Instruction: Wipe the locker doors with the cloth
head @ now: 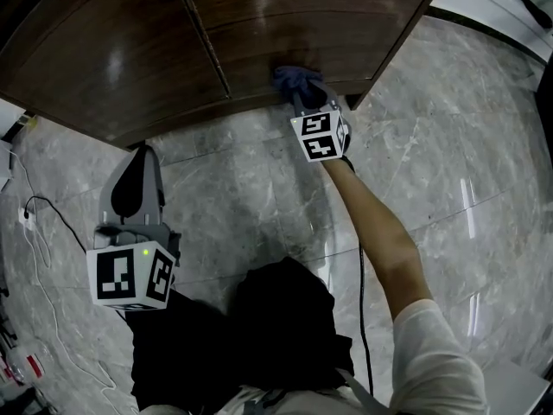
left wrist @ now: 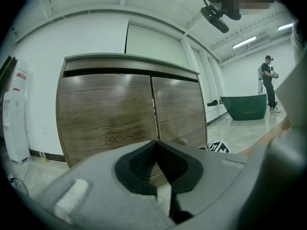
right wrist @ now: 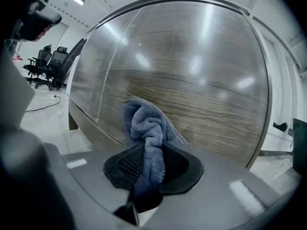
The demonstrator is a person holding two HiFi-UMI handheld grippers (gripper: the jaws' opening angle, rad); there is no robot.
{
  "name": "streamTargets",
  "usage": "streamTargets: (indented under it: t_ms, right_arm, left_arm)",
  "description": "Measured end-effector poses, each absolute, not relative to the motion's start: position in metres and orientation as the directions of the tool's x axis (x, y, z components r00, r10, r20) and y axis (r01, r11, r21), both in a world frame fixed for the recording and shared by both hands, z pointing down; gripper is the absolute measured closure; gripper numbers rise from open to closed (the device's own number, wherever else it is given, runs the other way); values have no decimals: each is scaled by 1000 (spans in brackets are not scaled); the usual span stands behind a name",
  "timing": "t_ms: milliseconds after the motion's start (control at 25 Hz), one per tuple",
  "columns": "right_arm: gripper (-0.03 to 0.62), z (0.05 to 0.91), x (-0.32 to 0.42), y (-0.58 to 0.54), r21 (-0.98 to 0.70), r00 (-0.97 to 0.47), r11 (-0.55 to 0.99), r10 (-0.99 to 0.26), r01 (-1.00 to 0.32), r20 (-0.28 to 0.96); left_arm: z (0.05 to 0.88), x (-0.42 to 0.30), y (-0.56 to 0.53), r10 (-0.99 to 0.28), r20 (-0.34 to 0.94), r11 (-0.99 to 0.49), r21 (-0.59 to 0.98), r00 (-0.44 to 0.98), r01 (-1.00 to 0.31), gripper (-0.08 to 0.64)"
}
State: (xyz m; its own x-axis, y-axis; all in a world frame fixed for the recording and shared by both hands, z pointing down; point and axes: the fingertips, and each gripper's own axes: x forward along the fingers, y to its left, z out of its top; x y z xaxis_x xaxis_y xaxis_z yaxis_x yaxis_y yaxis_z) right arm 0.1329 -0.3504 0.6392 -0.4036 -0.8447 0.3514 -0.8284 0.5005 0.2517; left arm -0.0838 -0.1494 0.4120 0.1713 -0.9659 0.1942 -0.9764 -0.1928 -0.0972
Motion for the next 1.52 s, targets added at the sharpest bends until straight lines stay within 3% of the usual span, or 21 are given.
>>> streamTargets:
  t_ms: [920, 1520]
  right_arm:
    - [511, 636, 305, -381, 274, -145, 263, -912, -925, 384]
    - [512, 566, 293, -312, 247, -204, 279, -935, -928, 290]
  left_arm:
    - [417, -79, -153, -963, 215, -186, -105, 161, -977, 560]
    - [412, -99, -162, -974, 143, -182, -29, 176, -983, 560]
